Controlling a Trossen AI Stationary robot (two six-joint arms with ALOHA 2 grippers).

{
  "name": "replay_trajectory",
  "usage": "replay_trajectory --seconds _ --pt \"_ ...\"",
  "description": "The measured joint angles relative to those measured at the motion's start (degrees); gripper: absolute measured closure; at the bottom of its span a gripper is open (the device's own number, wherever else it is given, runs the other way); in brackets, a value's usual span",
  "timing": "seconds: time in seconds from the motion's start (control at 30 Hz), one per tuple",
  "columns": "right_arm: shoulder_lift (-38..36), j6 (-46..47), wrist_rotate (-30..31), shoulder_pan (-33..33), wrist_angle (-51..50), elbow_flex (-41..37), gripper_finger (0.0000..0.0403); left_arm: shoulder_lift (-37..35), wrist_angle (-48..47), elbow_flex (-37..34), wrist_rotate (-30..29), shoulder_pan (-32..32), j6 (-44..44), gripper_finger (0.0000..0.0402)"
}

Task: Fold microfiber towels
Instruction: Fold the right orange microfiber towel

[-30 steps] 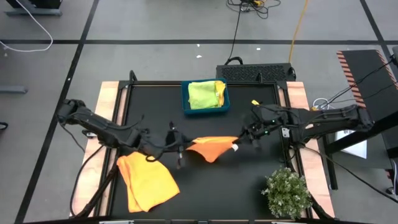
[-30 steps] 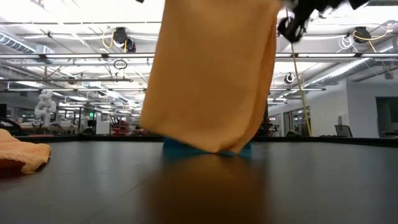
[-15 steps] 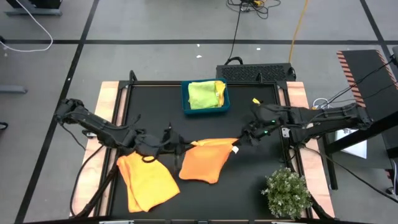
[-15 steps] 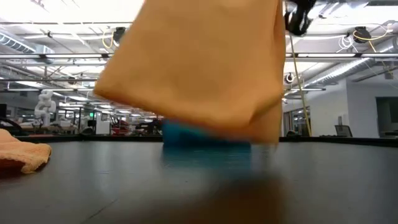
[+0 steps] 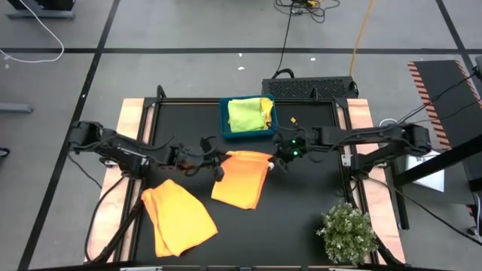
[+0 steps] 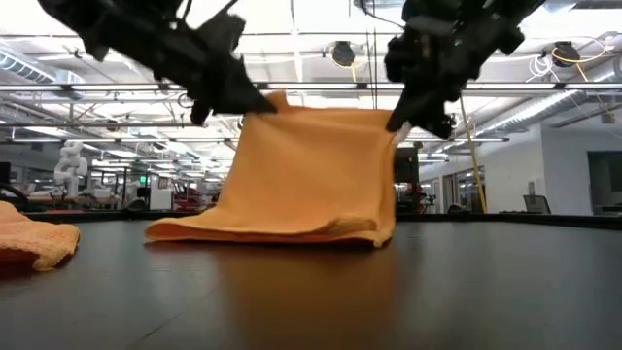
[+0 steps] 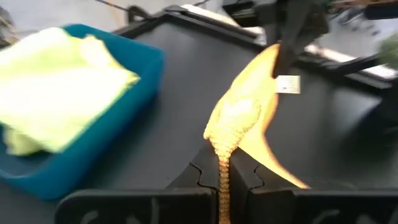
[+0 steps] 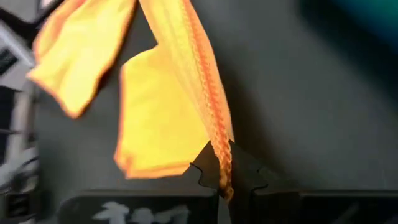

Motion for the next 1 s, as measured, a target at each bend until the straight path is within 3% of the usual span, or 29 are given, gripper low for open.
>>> replay_trajectory --seconds 0.17,0.4,0.63,0.87,1.0 --pt "3.52 -5.77 3.03 -1.88 5.27 0.00 0.0403 0.00 4.19 -3.88 0.72 5.71 7.04 0.0396" --pt "4.30 -9.78 6.96 -2.90 7.64 -0.05 0.0403 0.00 11.06 -7.73 7.62 11.08 11.49 0.0396" --pt "4.30 -14.11 6.81 1.25 11.73 -0.09 0.0403 0.00 18.68 -13.17 9.51 10.03 21.36 0.0396" --pt "4.90 -15.55 7.07 7.77 13.70 -0.39 0.0403 -0.02 27.58 -19.13 12.86 6.23 22.75 0.0396" --pt "7.53 -15.42 6.85 10.89 19.30 -3.06 0.0403 -0.02 27.38 -19.78 12.78 2.59 25.64 0.0396"
